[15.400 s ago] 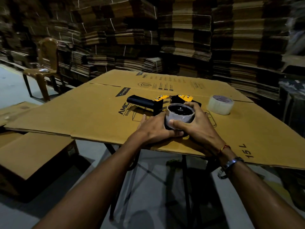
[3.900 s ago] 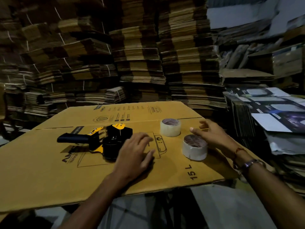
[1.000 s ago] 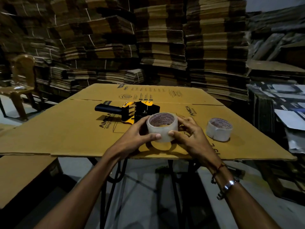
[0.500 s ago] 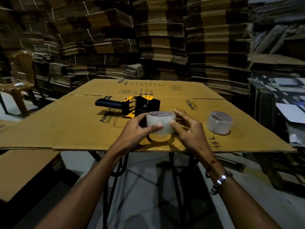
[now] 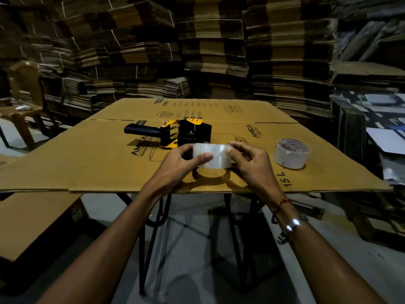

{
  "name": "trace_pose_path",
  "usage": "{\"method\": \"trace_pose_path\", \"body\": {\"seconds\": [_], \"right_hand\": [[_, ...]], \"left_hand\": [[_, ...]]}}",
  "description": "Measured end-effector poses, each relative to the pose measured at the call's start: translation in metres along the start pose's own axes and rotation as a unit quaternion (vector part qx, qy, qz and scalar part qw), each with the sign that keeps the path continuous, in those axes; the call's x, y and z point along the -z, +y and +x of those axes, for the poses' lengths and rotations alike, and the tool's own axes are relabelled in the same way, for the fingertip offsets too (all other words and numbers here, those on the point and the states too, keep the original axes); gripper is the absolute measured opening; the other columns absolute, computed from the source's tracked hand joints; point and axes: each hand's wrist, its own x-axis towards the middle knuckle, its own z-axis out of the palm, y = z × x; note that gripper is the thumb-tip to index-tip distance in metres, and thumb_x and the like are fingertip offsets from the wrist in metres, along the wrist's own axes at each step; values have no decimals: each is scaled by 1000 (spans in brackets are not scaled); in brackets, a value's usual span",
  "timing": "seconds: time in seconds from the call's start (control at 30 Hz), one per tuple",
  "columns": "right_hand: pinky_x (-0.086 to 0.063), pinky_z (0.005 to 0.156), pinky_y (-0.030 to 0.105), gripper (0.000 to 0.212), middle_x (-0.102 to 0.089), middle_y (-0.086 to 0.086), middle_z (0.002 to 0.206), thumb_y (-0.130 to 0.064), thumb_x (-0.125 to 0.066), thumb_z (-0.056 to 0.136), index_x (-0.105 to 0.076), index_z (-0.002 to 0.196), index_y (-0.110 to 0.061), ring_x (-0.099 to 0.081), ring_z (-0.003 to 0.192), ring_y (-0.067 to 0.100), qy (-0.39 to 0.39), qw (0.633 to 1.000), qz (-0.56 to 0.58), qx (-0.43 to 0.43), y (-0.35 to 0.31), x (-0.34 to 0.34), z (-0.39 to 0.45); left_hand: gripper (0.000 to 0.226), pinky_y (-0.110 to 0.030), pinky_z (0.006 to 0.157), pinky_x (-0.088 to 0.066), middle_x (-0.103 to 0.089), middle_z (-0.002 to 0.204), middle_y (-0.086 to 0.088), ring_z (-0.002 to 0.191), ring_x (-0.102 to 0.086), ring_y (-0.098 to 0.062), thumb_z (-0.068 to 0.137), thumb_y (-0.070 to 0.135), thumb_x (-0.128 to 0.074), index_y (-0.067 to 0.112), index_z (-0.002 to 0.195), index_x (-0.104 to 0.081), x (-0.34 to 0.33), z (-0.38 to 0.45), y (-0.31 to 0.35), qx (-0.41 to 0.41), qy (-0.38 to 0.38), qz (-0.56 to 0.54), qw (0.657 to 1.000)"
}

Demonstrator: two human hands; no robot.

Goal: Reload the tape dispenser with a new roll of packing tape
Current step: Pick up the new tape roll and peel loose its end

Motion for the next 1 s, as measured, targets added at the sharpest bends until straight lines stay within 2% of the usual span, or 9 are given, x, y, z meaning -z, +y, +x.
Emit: {"method": "trace_pose_path", "body": {"seconds": [0.07,0.17,0.33,0.4,0.5,0.7,0.83,0.9,1.0], "right_hand": [[-63,84,45,39,-65,3,128,-25,-64,97,-64,131,-6,-66,115,21,5,1000,16,-7,2,0,1],[-63,84,45,38,-66,6,129,-26,-63,98,-66,131,-6,-67,116,22,13,999,35,-11,2,0,2],[-61,89,45,40,-65,3,132,-29,-64,98,-64,134,-12,-65,116,17,4,1000,-5,-4,2,-1,2],[-61,90,36,51,-60,2,138,-33,-65,96,-57,142,-12,-60,116,11,-9,998,-55,13,0,-2,1],[-56,81,18,57,-54,3,144,-35,-64,96,-49,147,-13,-54,115,4,-19,994,-99,31,-2,-3,0],[-53,75,9,61,-51,7,150,-37,-63,96,-46,150,-13,-50,123,8,-28,993,-106,31,-2,-2,-1],[-53,98,26,68,-50,5,151,-45,-56,98,-32,157,-21,-51,131,14,-34,994,-103,28,-1,-5,-2],[-54,92,23,59,-54,-3,138,-45,-50,102,-33,154,-25,-56,121,11,-28,993,-107,31,-1,-6,-2],[-53,76,15,43,-55,-2,131,-42,-44,105,-45,144,-23,-57,106,6,7,988,-142,54,-3,-8,-2]], "left_hand": [[74,-30,70,-56,-69,110,0,86,-69,-13,76,65,-68,19,133,-58,-1,0,0,1,0,-8,1000],[44,-23,66,-51,-66,103,0,73,-66,-2,94,47,-59,17,127,-61,-2,0,0,15,-8,-62,998],[33,-29,70,-49,-63,107,-8,85,-61,-15,96,38,-56,15,119,-64,-1,-2,2,38,-8,-77,996],[27,-29,71,-51,-64,108,-8,87,-62,-18,95,32,-56,15,114,-66,-1,-2,2,28,3,-67,997],[34,-36,78,-57,-65,112,-8,88,-64,-19,86,36,-56,18,113,-66,-1,-2,2,20,10,-57,998],[48,-42,84,-60,-68,109,-1,98,-68,-20,83,43,-54,14,120,-64,-6,-5,7,-7,37,-2,999],[40,-24,70,-58,-66,102,2,87,-67,-13,90,37,-55,14,122,-62,-7,-3,5,-13,53,19,998],[37,-15,64,-53,-65,103,5,85,-65,-9,96,26,-55,10,129,-60,-7,-1,4,-17,56,29,998],[40,-18,72,-54,-65,107,4,94,-65,-10,96,29,-59,12,132,-59,-9,0,3,-22,62,46,997]]}}
